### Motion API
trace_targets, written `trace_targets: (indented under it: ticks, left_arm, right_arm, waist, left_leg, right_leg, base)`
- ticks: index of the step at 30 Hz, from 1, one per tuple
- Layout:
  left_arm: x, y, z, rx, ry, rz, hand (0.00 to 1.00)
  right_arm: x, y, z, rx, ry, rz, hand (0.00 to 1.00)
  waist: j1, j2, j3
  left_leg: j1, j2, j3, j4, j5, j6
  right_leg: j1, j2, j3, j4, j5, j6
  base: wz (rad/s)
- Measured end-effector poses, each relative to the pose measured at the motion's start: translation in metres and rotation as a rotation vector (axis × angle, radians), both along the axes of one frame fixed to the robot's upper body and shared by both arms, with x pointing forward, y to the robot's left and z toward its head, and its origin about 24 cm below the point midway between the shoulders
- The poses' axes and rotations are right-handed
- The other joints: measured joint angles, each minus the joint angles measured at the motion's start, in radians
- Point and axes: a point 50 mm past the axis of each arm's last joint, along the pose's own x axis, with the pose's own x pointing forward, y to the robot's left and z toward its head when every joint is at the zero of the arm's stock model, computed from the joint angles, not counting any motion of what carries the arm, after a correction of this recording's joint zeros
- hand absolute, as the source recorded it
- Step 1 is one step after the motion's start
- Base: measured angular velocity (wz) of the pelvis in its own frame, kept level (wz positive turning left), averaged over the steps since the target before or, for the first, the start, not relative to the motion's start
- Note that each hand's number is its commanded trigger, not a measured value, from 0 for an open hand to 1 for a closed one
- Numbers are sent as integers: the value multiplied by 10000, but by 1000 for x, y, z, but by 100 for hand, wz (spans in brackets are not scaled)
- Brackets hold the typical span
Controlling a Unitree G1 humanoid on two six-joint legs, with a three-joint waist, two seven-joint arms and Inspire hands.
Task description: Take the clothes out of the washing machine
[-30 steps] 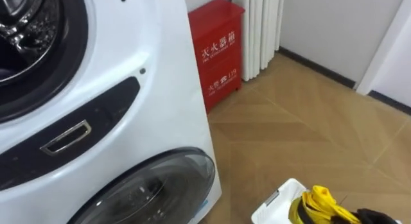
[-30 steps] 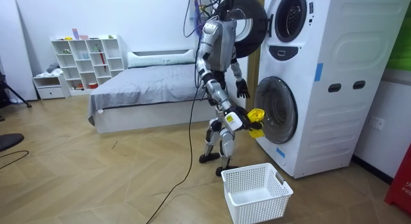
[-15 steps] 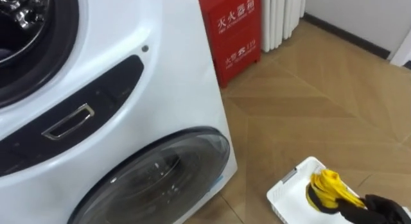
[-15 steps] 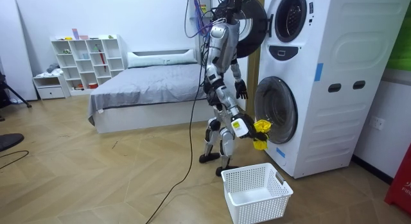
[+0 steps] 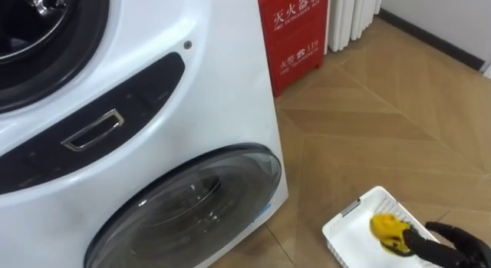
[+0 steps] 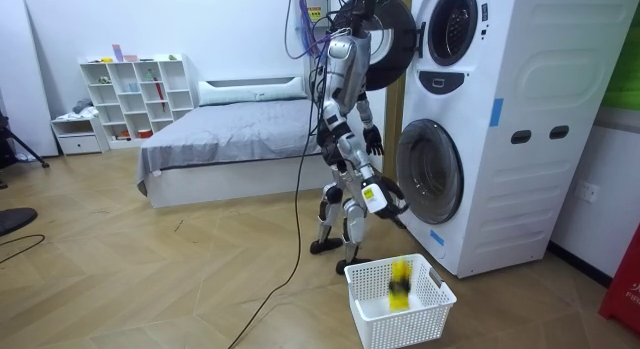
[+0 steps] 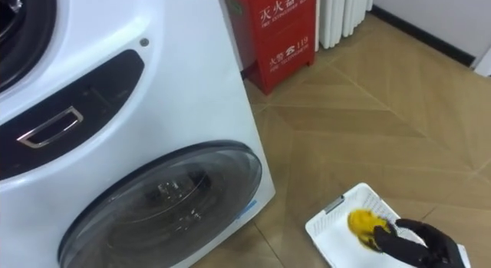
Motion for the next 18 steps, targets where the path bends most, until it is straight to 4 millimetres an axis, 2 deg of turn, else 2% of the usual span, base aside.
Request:
trace_targets:
  ticks: [8,13,17,18]
  left_arm:
    - [-2,0,0,-77,-47,161,0]
    - [-4,1,-1,-181,-77,414,0]
    - [-12,3,-1,-171,-161,799,0]
    - [-14,5,0,-134,-217,890,0]
  right_arm:
    - [0,-1,0,-153,63,-160,0]
    - [-1,-2,1,-208,75,-299,0]
    - [-16,-9,-5,191,167,-1056,0]
    - [-21,-10,-7,309,218,-1270,0]
  waist:
    - [1,-39,-19]
    - [5,-202,-106]
    - [-28,-322,-140]
    - [32,-406,-154]
  left_leg:
    - [2,-2,-2,-1,0,0]
    - [8,1,-79,0,0,0]
    - [372,138,-449,-33,7,-19]
    - [453,174,-530,-53,17,-35]
  right_leg:
    - [0,19,0,24,-20,-5]
    - [32,2,-35,4,-32,-7]
    - [654,-88,-481,-334,-18,-84]
    - [802,-106,-573,-424,-15,-101]
  base:
    - [0]
    - [3]
    - [24]
    - [28]
